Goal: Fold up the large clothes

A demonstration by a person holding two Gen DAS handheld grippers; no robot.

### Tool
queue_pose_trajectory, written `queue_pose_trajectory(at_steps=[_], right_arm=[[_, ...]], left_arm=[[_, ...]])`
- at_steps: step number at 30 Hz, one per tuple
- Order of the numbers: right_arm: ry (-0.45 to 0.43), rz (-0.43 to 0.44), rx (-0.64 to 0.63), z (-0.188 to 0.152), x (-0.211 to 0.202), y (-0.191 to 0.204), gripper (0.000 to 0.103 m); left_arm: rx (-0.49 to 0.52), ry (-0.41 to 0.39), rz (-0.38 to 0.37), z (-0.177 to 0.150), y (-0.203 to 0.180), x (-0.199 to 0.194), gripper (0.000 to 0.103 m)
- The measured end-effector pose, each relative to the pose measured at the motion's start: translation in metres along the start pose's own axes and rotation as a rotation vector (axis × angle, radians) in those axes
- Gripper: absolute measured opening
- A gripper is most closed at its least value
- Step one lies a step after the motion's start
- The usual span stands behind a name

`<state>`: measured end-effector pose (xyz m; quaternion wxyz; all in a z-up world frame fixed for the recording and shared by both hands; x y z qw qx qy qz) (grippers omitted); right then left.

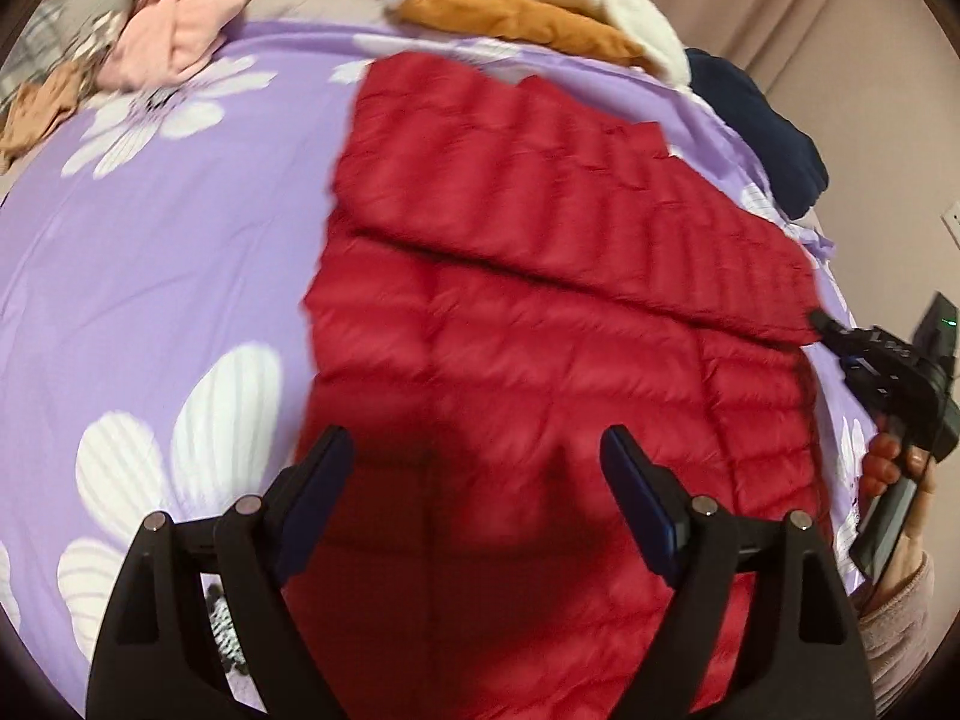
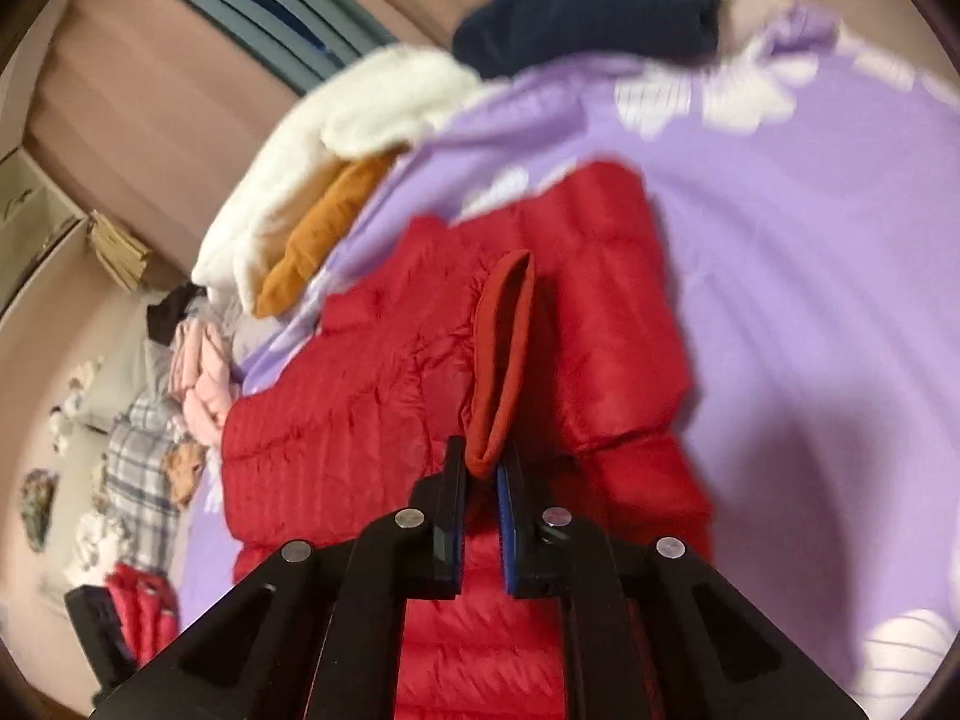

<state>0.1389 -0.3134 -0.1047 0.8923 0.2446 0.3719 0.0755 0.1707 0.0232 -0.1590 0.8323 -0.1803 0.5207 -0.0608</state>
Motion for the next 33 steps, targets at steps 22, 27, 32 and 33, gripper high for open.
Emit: queue_pose_trajectory(at_steps=[22, 27, 32, 33], right_arm=[[0.149, -0.205, -0.327, -0.014, 0.061, 0.022, 0.043], [0.134, -0.171, -0.321, -0.014, 0.040, 0.024, 0.043], [0.118, -0.110, -0.273, -0.033, -0.004, 0.017, 0.055], [0.119, -0.116, -0.253, -0.039, -0.011, 0.012, 0.058]], left_arm=[[0.021, -0.004, 0.122, -0.036, 0.017, -0.003, 0.085], [0.060, -0.025, 0.150, -0.041, 0.017, -0.009, 0.085], [0.078, -0.042, 0.161, -0.047, 0.017, -0.016, 0.085], [0.074, -0.044, 0.160, -0.048, 0.017, -0.016, 0.085]])
Point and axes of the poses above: each gripper's, at about its wrist camera, not at the fingertips, and x roughly the way its jaws point, y to its left, z to its top, the point moved 8 cm from there along x, roughly the way its jaws point, and after that the axes turned 10 degrees about -x, right-handed, at the moved point
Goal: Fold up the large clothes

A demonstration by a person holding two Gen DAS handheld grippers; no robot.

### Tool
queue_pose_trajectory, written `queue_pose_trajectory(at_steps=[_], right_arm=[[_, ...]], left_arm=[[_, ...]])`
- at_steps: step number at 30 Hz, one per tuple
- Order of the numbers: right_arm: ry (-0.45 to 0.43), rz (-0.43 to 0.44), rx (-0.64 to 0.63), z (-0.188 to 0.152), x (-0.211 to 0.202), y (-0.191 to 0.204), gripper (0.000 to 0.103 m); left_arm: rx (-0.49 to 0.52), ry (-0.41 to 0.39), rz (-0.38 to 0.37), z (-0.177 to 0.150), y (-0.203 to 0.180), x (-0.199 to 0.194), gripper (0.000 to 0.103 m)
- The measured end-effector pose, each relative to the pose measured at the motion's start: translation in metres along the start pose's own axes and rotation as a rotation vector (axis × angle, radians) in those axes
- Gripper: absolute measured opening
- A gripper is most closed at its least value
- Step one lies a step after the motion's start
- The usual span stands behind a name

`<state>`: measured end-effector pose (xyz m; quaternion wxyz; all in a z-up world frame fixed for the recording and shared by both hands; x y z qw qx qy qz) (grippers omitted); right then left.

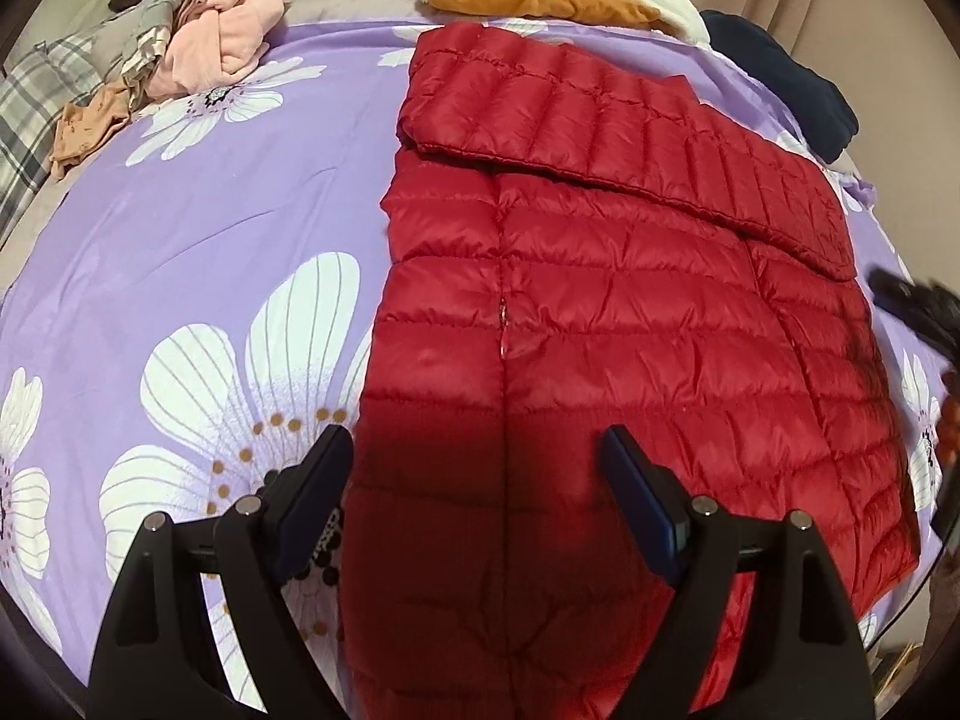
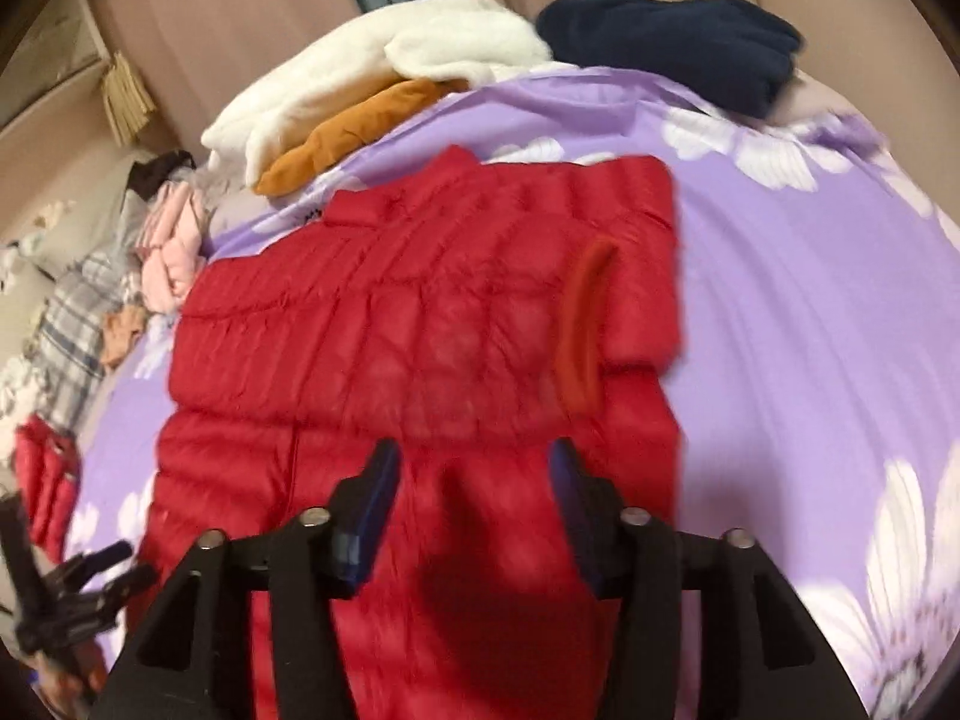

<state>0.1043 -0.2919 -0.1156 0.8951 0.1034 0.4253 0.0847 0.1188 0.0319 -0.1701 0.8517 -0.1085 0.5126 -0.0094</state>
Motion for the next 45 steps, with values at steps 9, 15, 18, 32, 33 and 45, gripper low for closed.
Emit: queue_pose_trajectory(at_steps=[9, 15, 18, 32, 33, 45], right_arm=[[0.061, 0.111, 0.311, -0.073, -0.017, -0.053, 0.059], [0.083, 0.238, 0.311, -0.089, -0.022, -0.026, 0.059], [0.112, 0.298, 0.303, -0.100, -0.026, -0.014, 0.059], [0.132, 0.402, 0.320, -0.129, -0.041, 0.010, 0.058], [0.129, 0.397, 0.303, -0.127, -0.041, 0.013, 0.050], [-0.066, 0.279, 0.051, -0.087, -0.086, 0.045, 0.017]], left_arm=[[-0.223, 0.118, -0.242, -0.013, 0.025, 0.006, 0.085], [-0.305, 0.146, -0.371, -0.024, 0.028, -0.002, 0.085], [-0.307, 0.161, -0.406, -0.034, 0.024, -0.009, 0.085], [-0.341, 0.198, -0.470, -0.070, 0.022, -0.030, 0.039], [-0.353, 0.204, -0.469, -0.069, 0.022, -0.028, 0.027], [-0.251, 0.002, -0.529, -0.038, -0.005, -0.090, 0.012]])
Point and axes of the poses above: each gripper's, at about its wrist camera, not at the fingertips, and x roughly the way its jaws point, y to its left, z to its top, the point moved 8 cm from there along x, roughly the way its jaws point, and after that the axes turned 10 degrees about -x, right-handed, at the moved point
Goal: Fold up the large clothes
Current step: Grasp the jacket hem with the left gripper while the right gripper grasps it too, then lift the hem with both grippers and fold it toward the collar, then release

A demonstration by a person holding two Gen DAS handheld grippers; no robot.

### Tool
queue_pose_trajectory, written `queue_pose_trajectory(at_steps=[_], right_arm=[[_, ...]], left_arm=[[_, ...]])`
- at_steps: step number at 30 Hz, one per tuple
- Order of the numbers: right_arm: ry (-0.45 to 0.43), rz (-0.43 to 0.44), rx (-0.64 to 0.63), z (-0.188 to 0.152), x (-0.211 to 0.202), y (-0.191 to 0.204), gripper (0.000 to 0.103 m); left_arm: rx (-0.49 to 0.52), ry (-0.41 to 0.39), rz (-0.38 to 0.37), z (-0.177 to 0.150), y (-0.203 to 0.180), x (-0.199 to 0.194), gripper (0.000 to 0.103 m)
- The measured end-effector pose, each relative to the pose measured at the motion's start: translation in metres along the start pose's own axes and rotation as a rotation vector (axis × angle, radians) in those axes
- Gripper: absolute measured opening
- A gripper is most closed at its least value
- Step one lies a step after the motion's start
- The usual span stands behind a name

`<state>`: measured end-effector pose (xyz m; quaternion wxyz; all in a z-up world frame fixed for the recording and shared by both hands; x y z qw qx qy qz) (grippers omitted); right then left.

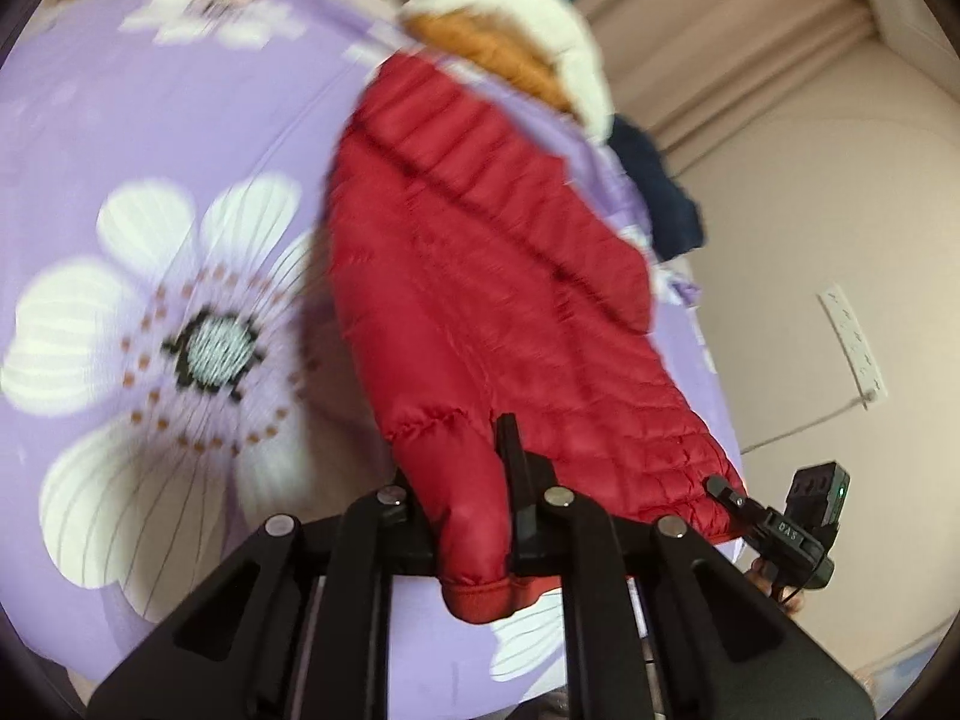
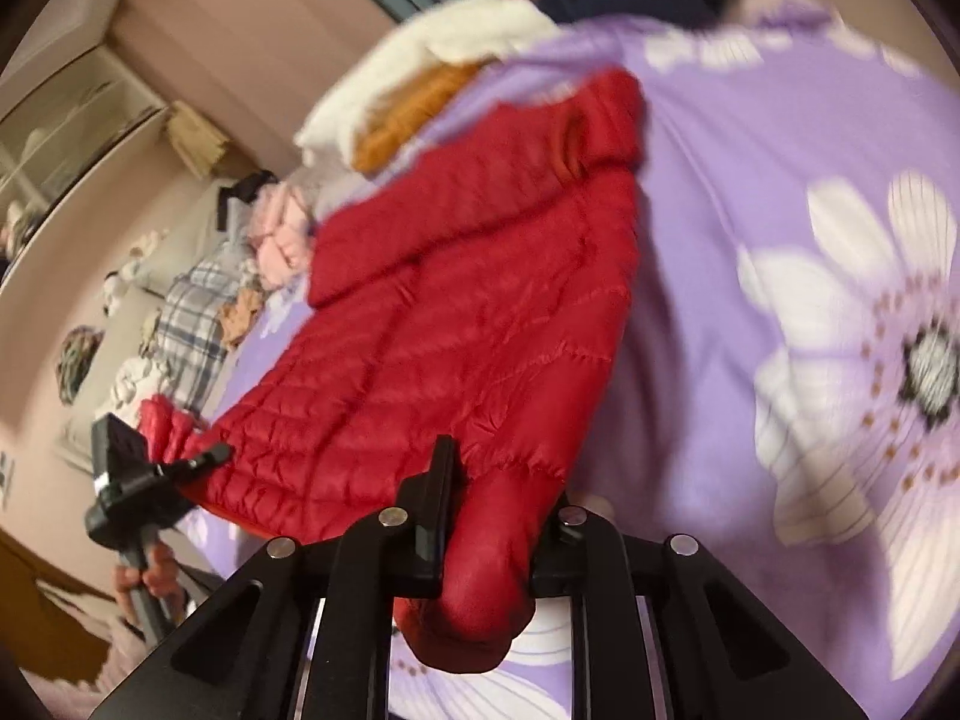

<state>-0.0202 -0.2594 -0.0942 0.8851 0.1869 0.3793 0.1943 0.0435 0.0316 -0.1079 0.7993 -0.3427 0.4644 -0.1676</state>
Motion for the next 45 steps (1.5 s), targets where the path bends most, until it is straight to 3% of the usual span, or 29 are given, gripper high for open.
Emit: queue_pose_trajectory(at_steps=[6, 14, 21, 27, 33, 45], right_arm=[[-0.110, 0.027, -0.091, 0.025, -0.033, 0.028, 0.017], [-0.224, 0.094, -0.198, 0.041, -0.086, 0.059, 0.017], [-0.343, 0.177, -0.305, 0.048, -0.140, 0.087, 0.017], [-0.424, 0.228, -0.306, 0.059, -0.163, 0.090, 0.017], [-0.400, 0.208, -0.214, 0.076, -0.139, 0.065, 0.017], [-0.261, 0.100, 0.006, 0.125, -0.036, -0.015, 0.017]], left_arm=[[0.156, -0.075, -0.080, -0.002, -0.049, -0.036, 0.012], [0.278, -0.164, -0.184, -0.005, -0.095, -0.099, 0.012], [0.365, -0.226, -0.276, -0.017, -0.130, -0.154, 0.013], [0.382, -0.271, -0.343, -0.016, -0.146, -0.184, 0.014], [0.327, -0.268, -0.295, 0.006, -0.139, -0.165, 0.014], [0.165, -0.187, -0.091, 0.088, -0.095, -0.045, 0.014]])
Point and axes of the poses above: each gripper's, at about its wrist camera, not at the fingertips, and x roughly the way its jaws point, y to its left, z to its top, the point moved 8 cm from there along x, roughly the way its jaws point, and after that the axes turned 10 degrees about -x, right-handed, at the moved point
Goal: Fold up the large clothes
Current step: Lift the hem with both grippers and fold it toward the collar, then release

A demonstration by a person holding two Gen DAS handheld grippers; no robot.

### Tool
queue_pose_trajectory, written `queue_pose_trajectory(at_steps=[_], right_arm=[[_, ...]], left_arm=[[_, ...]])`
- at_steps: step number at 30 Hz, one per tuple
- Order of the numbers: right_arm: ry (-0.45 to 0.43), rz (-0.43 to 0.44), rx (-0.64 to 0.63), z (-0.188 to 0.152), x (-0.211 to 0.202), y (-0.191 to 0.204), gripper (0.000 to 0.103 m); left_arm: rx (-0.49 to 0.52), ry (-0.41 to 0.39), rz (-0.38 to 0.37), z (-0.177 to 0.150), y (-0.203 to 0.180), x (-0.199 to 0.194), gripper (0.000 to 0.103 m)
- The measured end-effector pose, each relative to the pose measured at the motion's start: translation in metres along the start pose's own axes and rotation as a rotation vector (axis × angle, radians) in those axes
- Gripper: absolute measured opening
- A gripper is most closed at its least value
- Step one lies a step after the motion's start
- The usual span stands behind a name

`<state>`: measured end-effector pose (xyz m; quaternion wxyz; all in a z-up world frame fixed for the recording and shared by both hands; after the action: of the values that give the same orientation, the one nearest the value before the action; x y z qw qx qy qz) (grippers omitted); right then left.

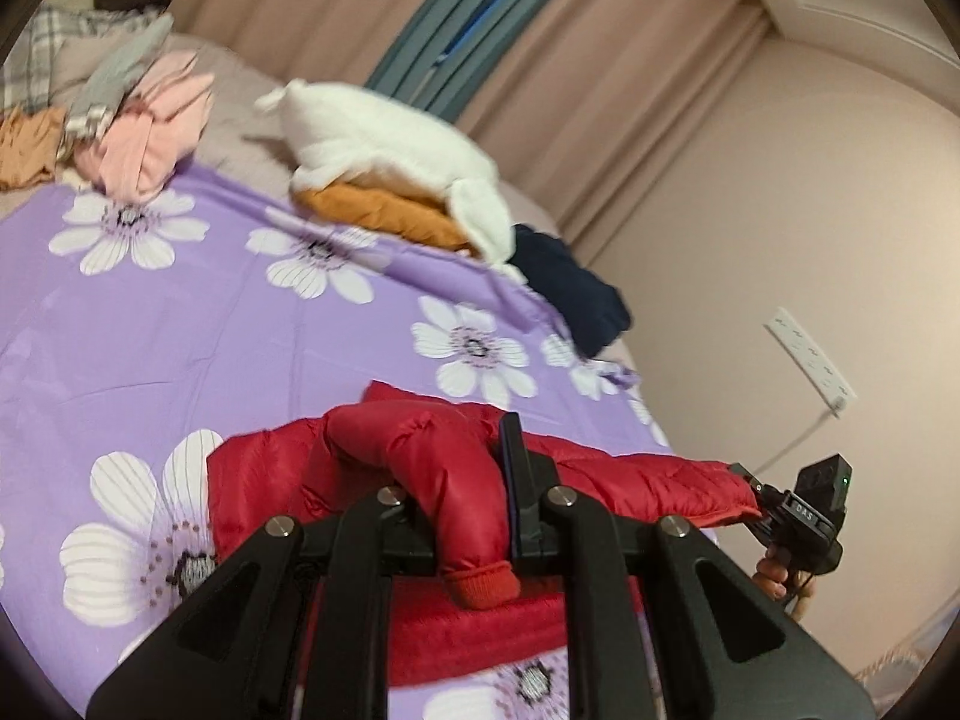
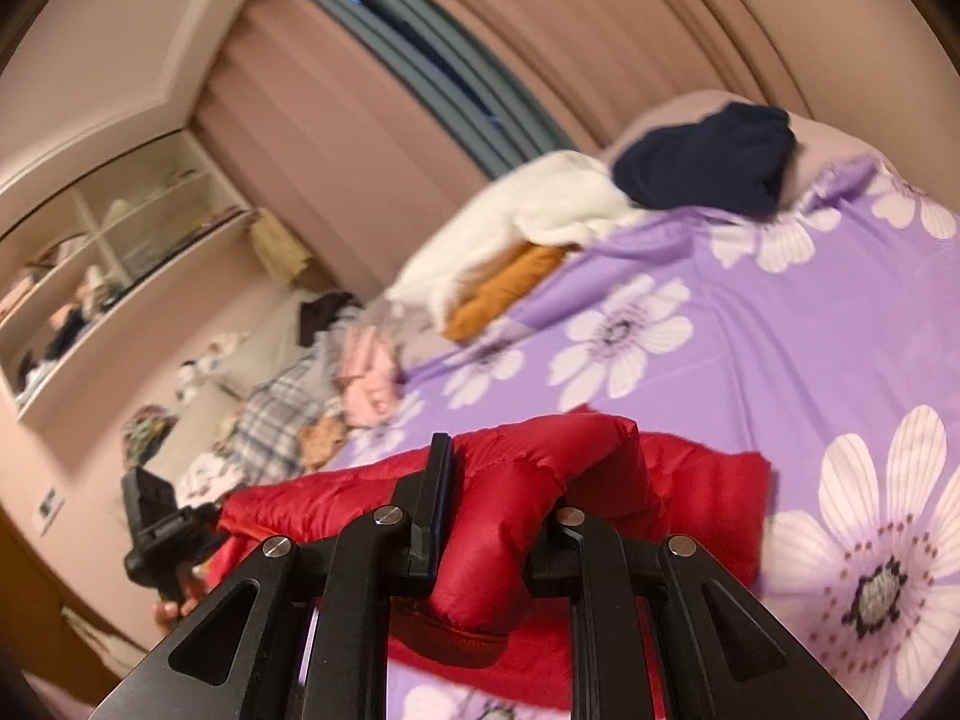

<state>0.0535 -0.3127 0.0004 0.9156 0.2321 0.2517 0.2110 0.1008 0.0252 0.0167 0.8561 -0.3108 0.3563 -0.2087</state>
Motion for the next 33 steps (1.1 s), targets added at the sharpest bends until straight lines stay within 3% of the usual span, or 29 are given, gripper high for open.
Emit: queue_pose_trajectory(at_steps=[8, 20, 23, 25, 27, 28, 29, 30, 32, 33], right_arm=[[0.103, -0.099, 0.063, -0.006, 0.061, -0.051, 0.017], [0.259, -0.184, 0.214, -0.037, 0.112, -0.105, 0.020], [0.245, -0.133, 0.304, -0.034, 0.108, -0.111, 0.029], [0.201, -0.083, 0.364, -0.026, 0.103, -0.113, 0.055], [0.146, -0.069, 0.405, -0.015, 0.091, -0.116, 0.067], [0.135, -0.078, 0.406, -0.012, 0.088, -0.116, 0.069], [0.127, -0.104, 0.398, -0.007, 0.083, -0.118, 0.069], [0.123, -0.124, 0.384, -0.004, 0.078, -0.118, 0.070], [0.115, -0.147, 0.361, 0.002, 0.071, -0.115, 0.070], [0.109, -0.158, 0.349, 0.004, 0.064, -0.113, 0.070]], left_arm=[[-0.066, 0.102, 0.147, 0.015, 0.050, 0.091, 0.014], [-0.180, 0.225, 0.311, 0.001, 0.112, 0.165, 0.021], [-0.230, 0.239, 0.308, 0.005, 0.116, 0.168, 0.025], [-0.249, 0.232, 0.295, 0.011, 0.114, 0.163, 0.029], [-0.250, 0.217, 0.282, 0.018, 0.110, 0.156, 0.040], [-0.248, 0.208, 0.283, 0.021, 0.108, 0.152, 0.042], [-0.247, 0.197, 0.284, 0.026, 0.106, 0.147, 0.053], [-0.245, 0.179, 0.290, 0.031, 0.105, 0.142, 0.072], [-0.222, 0.091, 0.355, 0.046, 0.107, 0.123, 0.096], [-0.221, 0.063, 0.363, 0.052, 0.108, 0.117, 0.096]])
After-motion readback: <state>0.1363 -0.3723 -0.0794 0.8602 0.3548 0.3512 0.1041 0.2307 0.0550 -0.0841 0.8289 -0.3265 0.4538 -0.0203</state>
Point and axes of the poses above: each gripper's, at about its wrist camera, not at the fingertips, and x roughly the way its jaws point, y to its left, z to its top, the point moved 8 cm from there along x, roughly the way its jaws point, and after that the axes turned 10 degrees about -x, right-handed, at the moved point
